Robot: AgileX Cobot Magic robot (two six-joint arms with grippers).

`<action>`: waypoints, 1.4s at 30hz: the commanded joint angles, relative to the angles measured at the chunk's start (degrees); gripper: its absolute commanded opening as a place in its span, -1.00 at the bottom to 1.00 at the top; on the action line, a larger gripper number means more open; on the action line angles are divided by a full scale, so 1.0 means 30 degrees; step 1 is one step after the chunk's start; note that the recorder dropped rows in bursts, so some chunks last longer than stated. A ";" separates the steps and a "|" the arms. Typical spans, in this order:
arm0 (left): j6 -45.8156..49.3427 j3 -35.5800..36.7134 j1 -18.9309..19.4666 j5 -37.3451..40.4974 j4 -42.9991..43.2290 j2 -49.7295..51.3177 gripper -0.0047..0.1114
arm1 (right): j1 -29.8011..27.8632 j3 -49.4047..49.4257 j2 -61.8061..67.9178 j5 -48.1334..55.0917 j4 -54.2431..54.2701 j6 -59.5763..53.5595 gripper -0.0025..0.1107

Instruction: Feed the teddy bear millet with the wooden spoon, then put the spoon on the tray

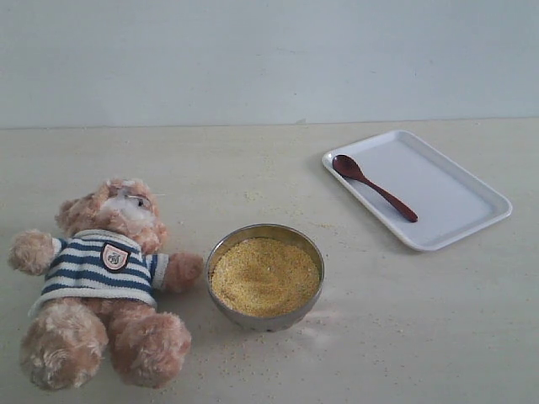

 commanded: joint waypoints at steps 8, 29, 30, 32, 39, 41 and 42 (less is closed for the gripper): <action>0.0787 0.4479 0.0046 -0.8454 0.0026 -0.0156 -0.83 | -0.0017 0.0001 -0.0080 -0.0110 -0.0012 0.0067 -0.96; 0.1429 0.5791 0.0046 -1.2325 0.1880 -0.0156 -0.83 | -0.0017 0.0001 -0.0080 -0.0110 -0.0012 0.0039 -0.96; 0.1422 0.5791 0.0046 -1.2107 0.1952 -0.0156 -0.83 | -0.0017 0.0001 -0.0080 -0.0110 -0.0012 0.0039 -0.96; 0.1422 0.5791 0.0046 -1.2093 0.2466 -0.0156 -0.83 | -0.0017 0.0001 -0.0080 -0.0110 -0.0012 0.0073 -0.96; -0.2007 0.5791 0.0056 -1.2965 0.6531 -0.0156 -0.83 | -0.0017 0.0001 -0.0080 -0.0110 -0.0012 0.0037 -0.96; -0.3988 0.5791 0.0056 -1.2965 0.7991 -0.0156 -0.83 | -0.0017 0.0001 -0.0080 -0.0110 -0.0012 0.0037 -0.96; -0.4846 0.5791 0.0056 -1.2965 0.8527 -0.0156 -0.83 | -0.0017 0.0001 -0.0080 -0.0110 -0.0012 0.0037 -0.96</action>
